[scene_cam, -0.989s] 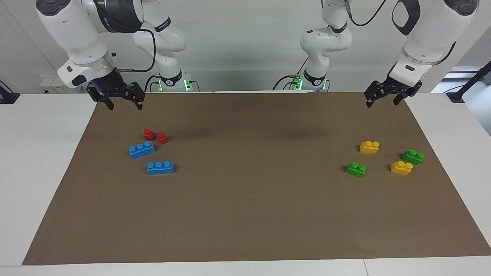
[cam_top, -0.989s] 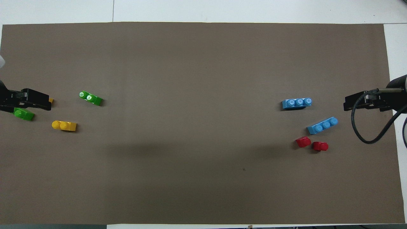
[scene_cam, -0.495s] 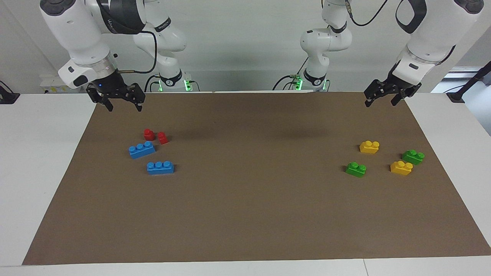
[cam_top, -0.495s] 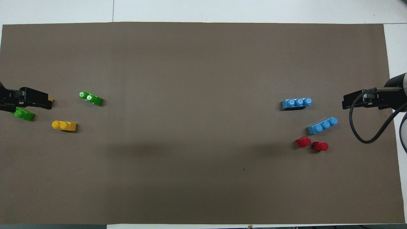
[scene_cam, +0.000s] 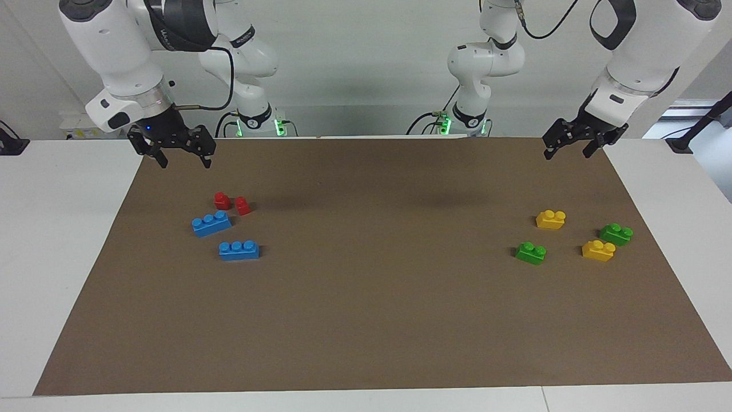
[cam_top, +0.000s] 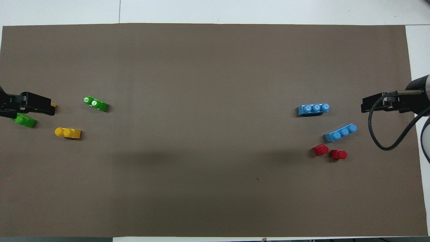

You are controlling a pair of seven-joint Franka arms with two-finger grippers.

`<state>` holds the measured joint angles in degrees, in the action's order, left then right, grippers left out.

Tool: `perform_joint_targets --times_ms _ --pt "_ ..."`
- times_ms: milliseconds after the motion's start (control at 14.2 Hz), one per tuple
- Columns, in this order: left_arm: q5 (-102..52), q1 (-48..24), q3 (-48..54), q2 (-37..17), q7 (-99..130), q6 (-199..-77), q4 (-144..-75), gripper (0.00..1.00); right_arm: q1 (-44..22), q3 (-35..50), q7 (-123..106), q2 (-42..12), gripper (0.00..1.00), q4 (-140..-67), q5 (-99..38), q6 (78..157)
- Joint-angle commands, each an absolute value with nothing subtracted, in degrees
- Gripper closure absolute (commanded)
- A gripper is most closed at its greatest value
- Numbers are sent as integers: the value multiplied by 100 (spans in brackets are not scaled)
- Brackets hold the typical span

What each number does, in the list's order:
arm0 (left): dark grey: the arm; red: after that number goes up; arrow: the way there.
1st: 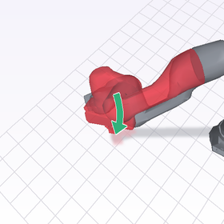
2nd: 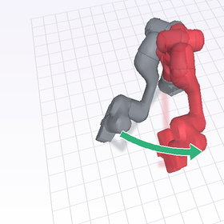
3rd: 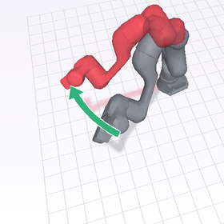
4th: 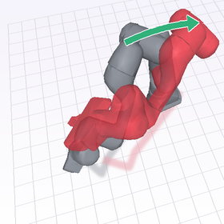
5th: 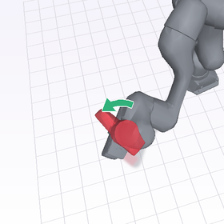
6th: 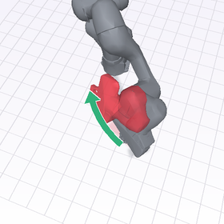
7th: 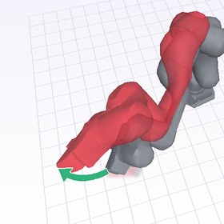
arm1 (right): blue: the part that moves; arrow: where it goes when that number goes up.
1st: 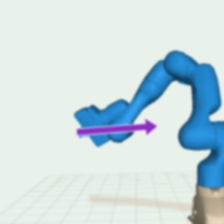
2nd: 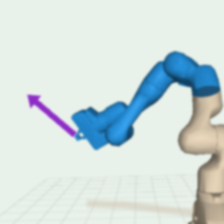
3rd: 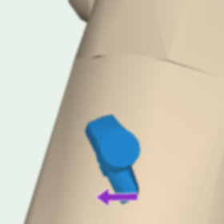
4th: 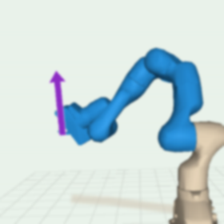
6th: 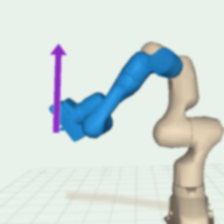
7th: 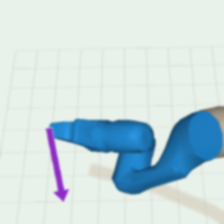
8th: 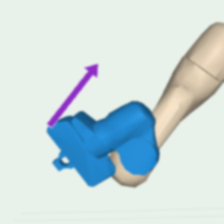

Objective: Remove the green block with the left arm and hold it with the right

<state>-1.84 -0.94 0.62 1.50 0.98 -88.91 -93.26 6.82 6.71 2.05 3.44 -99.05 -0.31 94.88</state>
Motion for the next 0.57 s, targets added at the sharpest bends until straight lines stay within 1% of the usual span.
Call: perform_joint_targets --times_ms 0,495 --pt "-299 -53 70 158 -9 -8877 -9255 0 694 703 158 308 0 -9861 70 9510" --pt "-299 -53 70 158 -9 -8877 -9255 0 694 703 158 316 0 -9861 70 9396"
